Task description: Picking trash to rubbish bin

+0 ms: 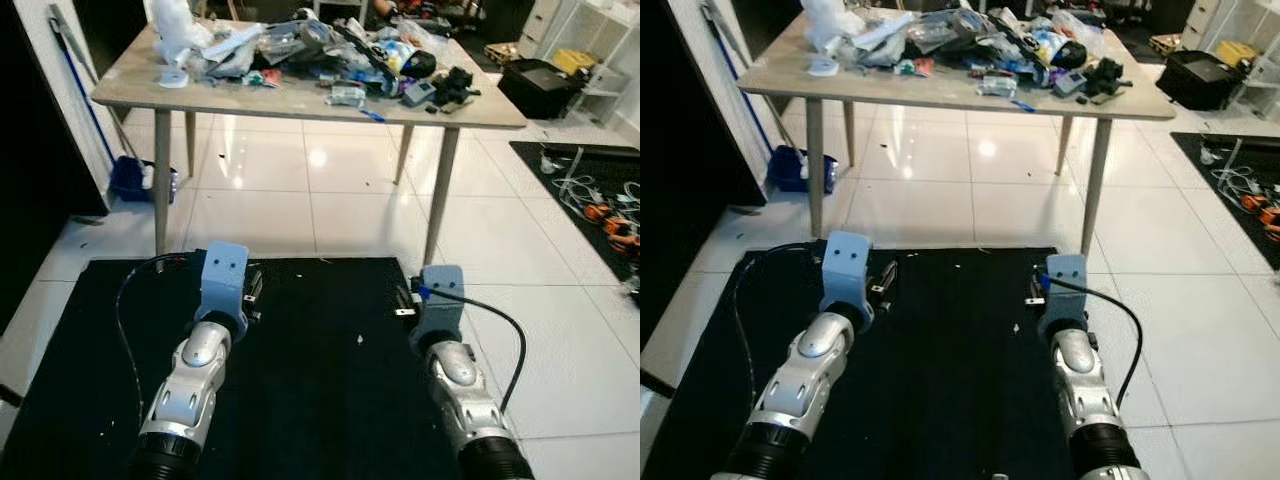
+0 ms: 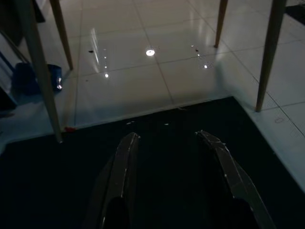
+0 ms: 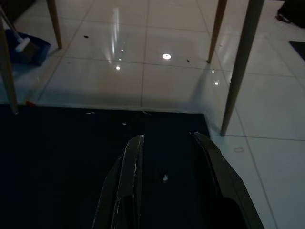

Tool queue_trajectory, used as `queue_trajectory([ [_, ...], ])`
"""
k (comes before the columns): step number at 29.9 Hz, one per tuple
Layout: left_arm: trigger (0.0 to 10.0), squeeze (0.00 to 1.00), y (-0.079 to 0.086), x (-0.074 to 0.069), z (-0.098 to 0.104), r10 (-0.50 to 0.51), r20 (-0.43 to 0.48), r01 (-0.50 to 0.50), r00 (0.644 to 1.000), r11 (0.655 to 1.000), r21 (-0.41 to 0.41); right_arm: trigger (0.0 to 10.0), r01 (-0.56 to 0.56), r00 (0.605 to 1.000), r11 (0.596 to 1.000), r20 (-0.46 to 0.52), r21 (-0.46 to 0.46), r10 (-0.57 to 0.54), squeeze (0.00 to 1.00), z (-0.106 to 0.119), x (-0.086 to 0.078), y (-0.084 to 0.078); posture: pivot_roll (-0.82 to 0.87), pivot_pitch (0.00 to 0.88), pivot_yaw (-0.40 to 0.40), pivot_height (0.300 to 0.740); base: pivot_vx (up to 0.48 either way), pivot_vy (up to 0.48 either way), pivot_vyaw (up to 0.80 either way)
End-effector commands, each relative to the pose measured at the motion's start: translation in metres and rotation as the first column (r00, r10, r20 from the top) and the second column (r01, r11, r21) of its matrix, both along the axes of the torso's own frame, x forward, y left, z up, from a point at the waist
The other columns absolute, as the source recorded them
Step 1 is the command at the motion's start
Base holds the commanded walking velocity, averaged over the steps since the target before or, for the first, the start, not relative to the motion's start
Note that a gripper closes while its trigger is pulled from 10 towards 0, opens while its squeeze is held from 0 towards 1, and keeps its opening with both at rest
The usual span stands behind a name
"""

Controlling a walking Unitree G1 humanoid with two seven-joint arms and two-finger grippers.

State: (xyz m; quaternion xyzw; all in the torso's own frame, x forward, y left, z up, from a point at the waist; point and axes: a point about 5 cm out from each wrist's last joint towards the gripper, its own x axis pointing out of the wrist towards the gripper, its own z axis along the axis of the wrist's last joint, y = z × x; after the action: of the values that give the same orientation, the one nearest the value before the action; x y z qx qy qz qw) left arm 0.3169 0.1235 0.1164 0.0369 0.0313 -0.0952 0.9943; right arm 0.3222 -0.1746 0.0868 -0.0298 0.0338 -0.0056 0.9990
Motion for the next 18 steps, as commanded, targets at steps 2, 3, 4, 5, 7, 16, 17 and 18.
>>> queue_trajectory([
  [2,10.0,0.0,-0.0025,-0.0021,-0.0058,-0.009,-0.024,0.009,1.0,1.0,0.002,10.0,0.014,1.0,1.0,-0.012,0.006,-0.014,0.0,-0.0038,-0.0026,-0.004,-0.03,0.125,-0.042,0.74,0.27,0.0,0.0],
  [3,10.0,0.0,-0.0024,-0.0022,-0.0058,-0.009,-0.024,0.009,1.0,1.0,0.002,10.0,0.012,1.0,1.0,-0.013,0.014,-0.012,0.0,-0.004,-0.0025,-0.0036,-0.03,0.125,-0.042,0.74,0.27,0.0,-0.8],
  [4,10.0,0.0,-0.0023,-0.0022,-0.0058,-0.009,-0.024,0.009,1.0,1.0,0.002,10.0,0.011,1.0,1.0,-0.014,0.019,-0.01,0.0,-0.0041,-0.0025,-0.0033,-0.03,0.125,-0.042,0.74,0.27,0.0,-0.8],
  [5,10.0,0.0,-0.0023,-0.0023,-0.0058,-0.009,-0.024,0.009,1.0,1.0,0.003,10.0,0.01,1.0,1.0,-0.013,0.019,-0.009,0.0,-0.0041,-0.0025,-0.0031,-0.03,0.125,-0.042,0.74,0.274,0.0,-0.8],
  [7,10.0,0.0,-0.002,-0.0026,-0.0061,-0.01,-0.024,0.01,1.0,1.0,0.003,10.0,0.009,1.0,1.0,-0.011,0.014,-0.009,0.0,-0.004,-0.0027,-0.0028,-0.03,0.118,-0.04,0.74,0.274,0.0,-0.8],
  [16,10.0,0.0,-0.0024,-0.003,-0.0066,-0.017,-0.023,0.017,1.0,1.0,0.005,10.0,0.013,1.0,1.0,-0.011,0.005,-0.013,0.0,-0.0046,-0.0034,-0.0032,-0.03,0.109,-0.04,0.74,0.27,0.0,-0.09],
  [17,10.0,0.0,-0.0026,-0.0031,-0.0066,-0.017,-0.023,0.017,1.0,1.0,0.005,10.0,0.013,1.0,1.0,-0.011,0.005,-0.013,0.0,-0.0047,-0.0034,-0.0033,-0.03,0.109,-0.04,0.74,0.266,0.0,0.0],
  [18,10.0,0.0,-0.0026,-0.0031,-0.0066,-0.017,-0.023,0.017,1.0,1.0,0.005,10.0,0.013,1.0,1.0,-0.011,0.005,-0.013,0.0,-0.0047,-0.0034,-0.0033,-0.03,0.109,-0.04,0.74,0.266,0.0,0.0],
])
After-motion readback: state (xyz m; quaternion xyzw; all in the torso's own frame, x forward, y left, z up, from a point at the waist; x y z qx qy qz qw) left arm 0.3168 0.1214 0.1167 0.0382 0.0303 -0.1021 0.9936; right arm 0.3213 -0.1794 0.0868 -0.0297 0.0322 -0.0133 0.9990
